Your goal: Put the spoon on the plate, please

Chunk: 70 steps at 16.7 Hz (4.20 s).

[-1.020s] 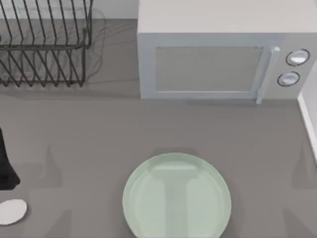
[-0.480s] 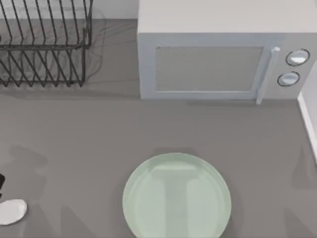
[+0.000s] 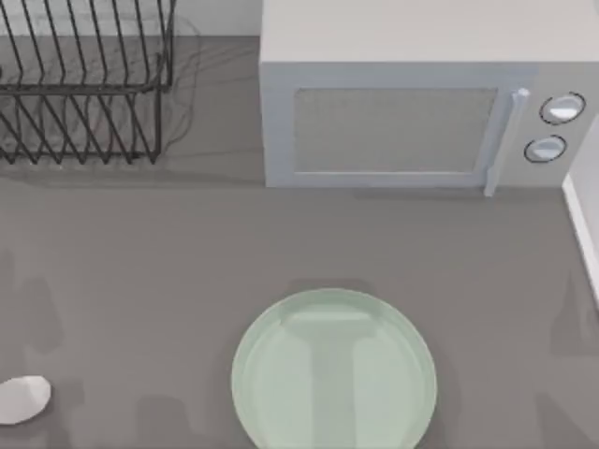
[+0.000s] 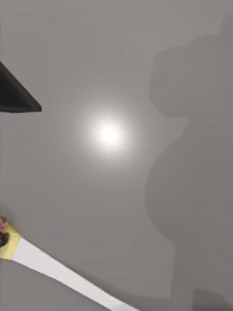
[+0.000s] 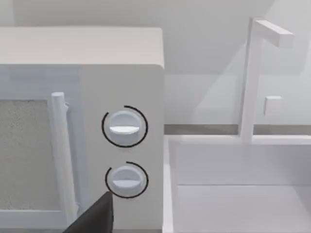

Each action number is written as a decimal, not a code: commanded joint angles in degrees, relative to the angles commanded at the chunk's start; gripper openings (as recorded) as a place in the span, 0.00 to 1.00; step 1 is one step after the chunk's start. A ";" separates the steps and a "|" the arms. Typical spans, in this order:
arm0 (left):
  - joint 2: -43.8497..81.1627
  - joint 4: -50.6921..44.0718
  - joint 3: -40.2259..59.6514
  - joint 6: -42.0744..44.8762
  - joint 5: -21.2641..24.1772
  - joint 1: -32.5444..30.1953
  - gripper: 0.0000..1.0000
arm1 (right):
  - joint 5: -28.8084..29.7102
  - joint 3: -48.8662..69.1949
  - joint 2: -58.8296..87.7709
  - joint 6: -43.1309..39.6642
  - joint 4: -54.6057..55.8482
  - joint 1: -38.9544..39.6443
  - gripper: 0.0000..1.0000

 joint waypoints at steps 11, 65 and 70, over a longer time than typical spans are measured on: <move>17.55 -13.39 12.19 23.44 -0.07 5.35 1.00 | 0.00 0.00 0.00 0.00 0.00 0.00 1.00; 16.50 -18.42 16.18 21.44 -0.81 5.20 0.00 | 0.00 0.00 0.00 0.00 0.00 0.00 1.00; 16.62 -18.37 16.13 21.52 -0.82 5.37 0.00 | 0.00 0.00 0.00 0.00 0.00 0.00 1.00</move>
